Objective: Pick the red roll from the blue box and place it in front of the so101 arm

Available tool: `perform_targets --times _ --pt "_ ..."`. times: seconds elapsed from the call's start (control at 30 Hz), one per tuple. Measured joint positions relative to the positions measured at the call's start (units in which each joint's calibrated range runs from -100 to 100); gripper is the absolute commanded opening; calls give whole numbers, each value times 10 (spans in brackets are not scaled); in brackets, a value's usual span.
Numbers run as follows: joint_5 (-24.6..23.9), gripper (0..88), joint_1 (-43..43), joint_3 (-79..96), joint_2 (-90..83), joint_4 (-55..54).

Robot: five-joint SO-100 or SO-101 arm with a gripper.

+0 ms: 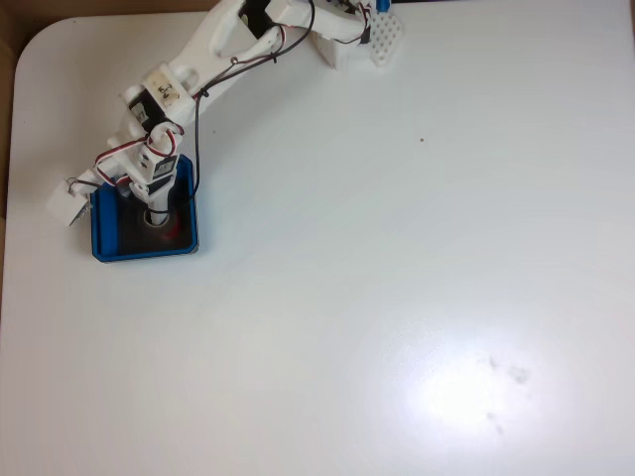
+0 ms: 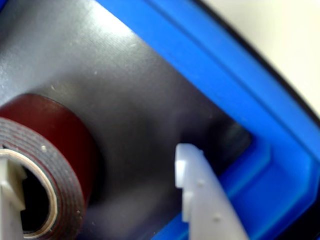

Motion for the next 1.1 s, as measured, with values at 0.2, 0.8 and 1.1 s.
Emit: perform_targets --times 0.2,0.8,1.1 --pt "0 200 0 0 0 0" --pt "0 5 0 0 0 0" --pt "0 5 0 0 -5 0"
